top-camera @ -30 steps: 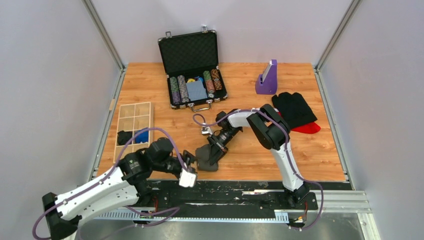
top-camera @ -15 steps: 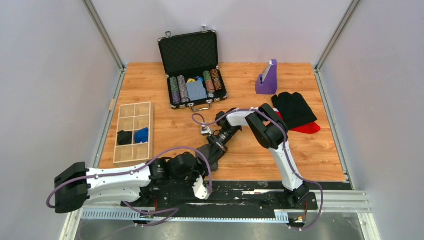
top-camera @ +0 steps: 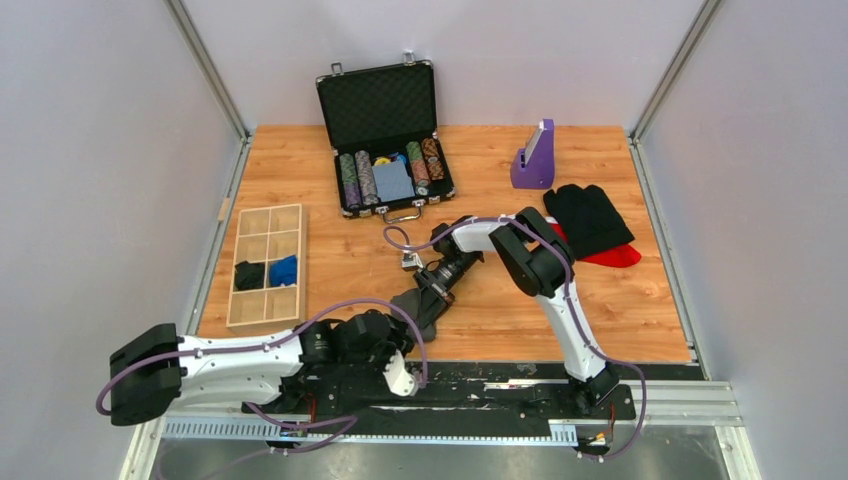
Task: Roll the underwear
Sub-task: Roll the underwear to the corner of the board.
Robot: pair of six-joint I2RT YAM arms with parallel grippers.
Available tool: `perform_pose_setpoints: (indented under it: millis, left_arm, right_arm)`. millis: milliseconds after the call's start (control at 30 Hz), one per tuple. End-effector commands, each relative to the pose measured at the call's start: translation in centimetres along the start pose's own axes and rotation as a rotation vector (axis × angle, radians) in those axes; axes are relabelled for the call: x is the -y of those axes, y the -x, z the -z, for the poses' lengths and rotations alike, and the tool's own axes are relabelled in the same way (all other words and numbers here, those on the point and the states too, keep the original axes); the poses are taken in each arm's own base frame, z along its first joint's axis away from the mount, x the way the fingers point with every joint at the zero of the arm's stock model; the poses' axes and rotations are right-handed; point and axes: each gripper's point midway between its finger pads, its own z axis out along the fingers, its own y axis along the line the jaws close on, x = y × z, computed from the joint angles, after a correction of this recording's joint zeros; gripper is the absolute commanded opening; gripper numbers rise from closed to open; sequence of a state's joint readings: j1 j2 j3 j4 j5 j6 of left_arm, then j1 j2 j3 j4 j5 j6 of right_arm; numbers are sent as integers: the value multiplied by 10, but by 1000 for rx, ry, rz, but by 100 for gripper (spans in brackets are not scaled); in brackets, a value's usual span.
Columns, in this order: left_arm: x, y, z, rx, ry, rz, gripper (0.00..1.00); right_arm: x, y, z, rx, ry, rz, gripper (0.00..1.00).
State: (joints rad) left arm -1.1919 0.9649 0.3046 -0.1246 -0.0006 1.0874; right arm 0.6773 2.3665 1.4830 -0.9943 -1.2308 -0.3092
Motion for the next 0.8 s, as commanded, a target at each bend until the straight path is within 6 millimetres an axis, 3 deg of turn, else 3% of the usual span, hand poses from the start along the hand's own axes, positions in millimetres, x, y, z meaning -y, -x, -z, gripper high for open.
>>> perform_pose_setpoints:
  millis: [0, 167, 333, 467, 767]
  left_arm:
    - [1, 1, -5, -6, -7, 46, 52]
    - [-5, 13, -2, 50, 16, 90, 59]
    - [-33, 27, 30, 116, 133, 208, 61]
    - [-34, 37, 47, 194, 169, 203, 64]
    - [-17, 40, 23, 183, 42, 231, 57]
  right_arm:
    - [80, -21, -8, -82, -220, -91, 0]
    - [80, -21, -8, -79, -210, -104, 0]
    - [79, -20, -6, -76, -219, -99, 0]
    - [80, -20, -5, -73, -225, -102, 0]
    - [82, -19, -4, -66, -226, -114, 0]
